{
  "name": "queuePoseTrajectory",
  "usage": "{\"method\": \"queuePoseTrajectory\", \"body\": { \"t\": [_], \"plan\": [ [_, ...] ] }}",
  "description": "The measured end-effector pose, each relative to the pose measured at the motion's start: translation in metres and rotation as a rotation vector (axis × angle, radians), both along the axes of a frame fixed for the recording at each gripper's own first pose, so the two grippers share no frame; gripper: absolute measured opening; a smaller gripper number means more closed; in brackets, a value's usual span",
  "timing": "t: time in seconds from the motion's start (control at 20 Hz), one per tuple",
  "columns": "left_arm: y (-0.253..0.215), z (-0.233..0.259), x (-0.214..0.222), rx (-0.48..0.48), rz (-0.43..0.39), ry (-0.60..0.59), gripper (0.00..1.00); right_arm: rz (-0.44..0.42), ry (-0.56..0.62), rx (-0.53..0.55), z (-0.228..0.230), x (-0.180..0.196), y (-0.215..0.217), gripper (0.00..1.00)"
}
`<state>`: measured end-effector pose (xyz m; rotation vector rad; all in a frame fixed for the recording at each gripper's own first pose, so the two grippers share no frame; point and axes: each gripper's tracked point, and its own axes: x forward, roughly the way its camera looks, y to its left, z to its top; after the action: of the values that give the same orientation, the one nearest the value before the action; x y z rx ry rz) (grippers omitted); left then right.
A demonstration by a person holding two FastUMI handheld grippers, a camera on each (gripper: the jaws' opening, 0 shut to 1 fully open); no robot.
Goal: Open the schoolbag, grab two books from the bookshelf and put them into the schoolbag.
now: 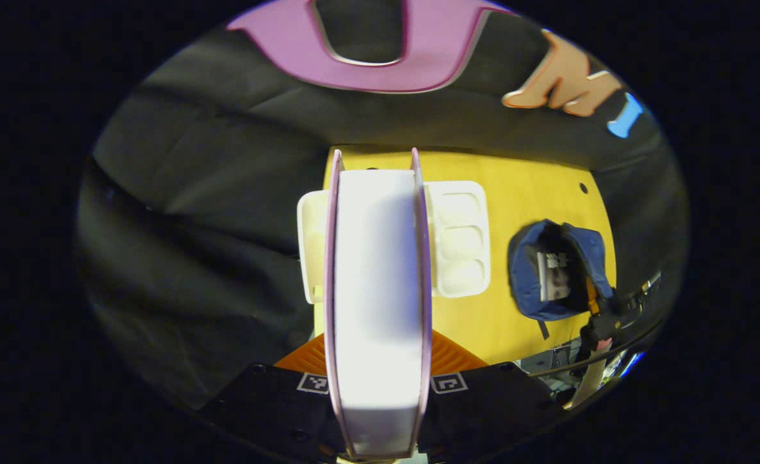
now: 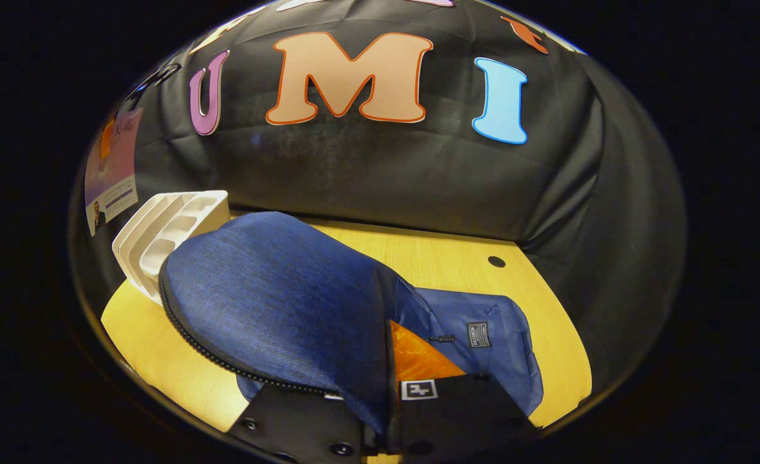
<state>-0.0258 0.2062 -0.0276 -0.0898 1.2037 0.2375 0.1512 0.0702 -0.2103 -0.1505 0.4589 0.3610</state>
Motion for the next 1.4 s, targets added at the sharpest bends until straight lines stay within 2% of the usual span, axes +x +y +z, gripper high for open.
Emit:
{"method": "queuePoseTrajectory", "body": {
  "t": [0.25,0.5,0.8,1.05,1.4],
  "plan": [
    [-0.080,-0.015,0.026,-0.097,-0.103,-0.015,0.41,0.010,0.007,0.035,0.003,0.002,-0.005,0.10],
    [-0.144,-0.048,0.052,-0.179,-0.163,-0.012,0.41,0.020,0.018,0.053,0.004,0.003,-0.008,0.10],
    [-0.243,-0.093,0.087,-0.437,-0.194,-0.121,0.41,0.009,0.039,0.113,0.006,0.004,-0.008,0.10],
    [-0.291,-0.140,0.096,-0.648,-0.117,-0.199,0.41,-0.002,0.056,0.159,0.009,0.007,-0.009,0.10],
    [-0.331,-0.188,0.114,-0.899,-0.021,-0.283,0.40,-0.007,0.066,0.180,0.011,0.009,-0.010,0.10]
  ]
}}
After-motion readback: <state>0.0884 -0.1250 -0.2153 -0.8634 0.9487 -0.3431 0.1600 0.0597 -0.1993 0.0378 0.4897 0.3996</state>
